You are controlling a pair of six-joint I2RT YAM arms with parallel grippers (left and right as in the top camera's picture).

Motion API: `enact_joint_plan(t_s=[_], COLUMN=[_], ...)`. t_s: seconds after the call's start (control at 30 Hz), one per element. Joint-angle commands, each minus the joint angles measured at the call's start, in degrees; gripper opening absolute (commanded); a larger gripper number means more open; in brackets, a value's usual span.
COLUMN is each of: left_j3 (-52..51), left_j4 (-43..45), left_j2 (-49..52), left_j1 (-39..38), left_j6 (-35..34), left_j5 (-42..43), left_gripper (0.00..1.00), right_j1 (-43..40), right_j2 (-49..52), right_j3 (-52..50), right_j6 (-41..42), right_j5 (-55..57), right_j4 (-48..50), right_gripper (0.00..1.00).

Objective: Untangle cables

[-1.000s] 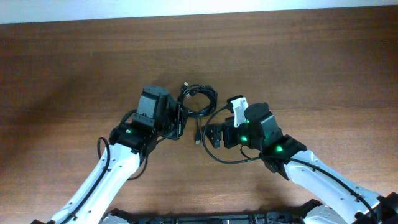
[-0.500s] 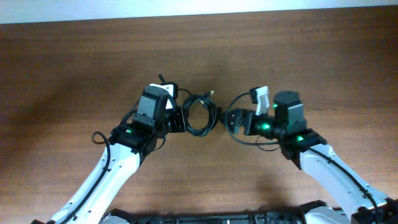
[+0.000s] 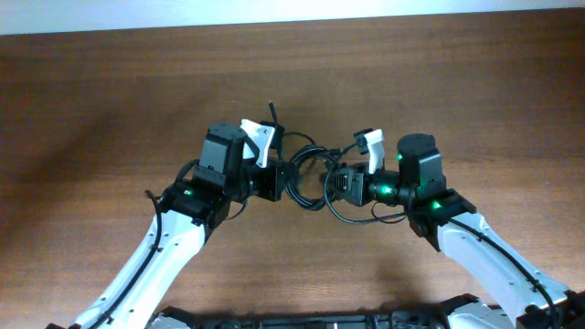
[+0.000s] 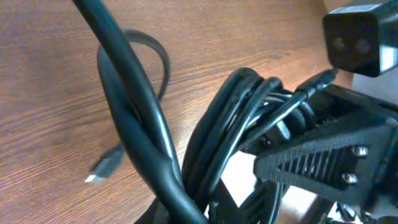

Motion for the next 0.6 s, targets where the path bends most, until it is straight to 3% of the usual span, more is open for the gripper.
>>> enact_joint_plan(t_s=[0.0,0.07,0.17,0.23,0.37,0.57], left_j3=[1.64,1.64,1.64,1.64,1.62,-0.13], left_j4=[0.42,0.42,0.37,0.39,-2.36,-5.53], left_j2=[-1.31,-1.31,-1.31,-1.31,-1.31,0.39], left_j1=[0.02,0.02,0.04,0.04,0.02,-0.04], left_j6=[1.11,1.09,-0.20,-4.33,-23.43,-43.93], left_j5=[1.88,1.53,1.53,1.31,-4.63,-5.64], left_gripper=[0.18,0.47,0.98,0.99,0.99,0.99], right_j1=[0.33,0.33,0.33,0.33,0.33,0.42], right_j2=[-0.85,-0.85,-0.85,-0.85,-0.85,-0.85], right_j3=[-0.22,-0.22,-0.22,-0.22,-0.22,-0.22], right_j6=[5.44,7.67,14.88,21.68,35.58,41.75], right_j5=[2.05,2.03,5.40,10.56,17.33,17.05], right_j4=[0.44,0.42,0.42,0.39,1.22,4.92], right_gripper=[0.04,0.04,0.04,0.04,0.04,0.04])
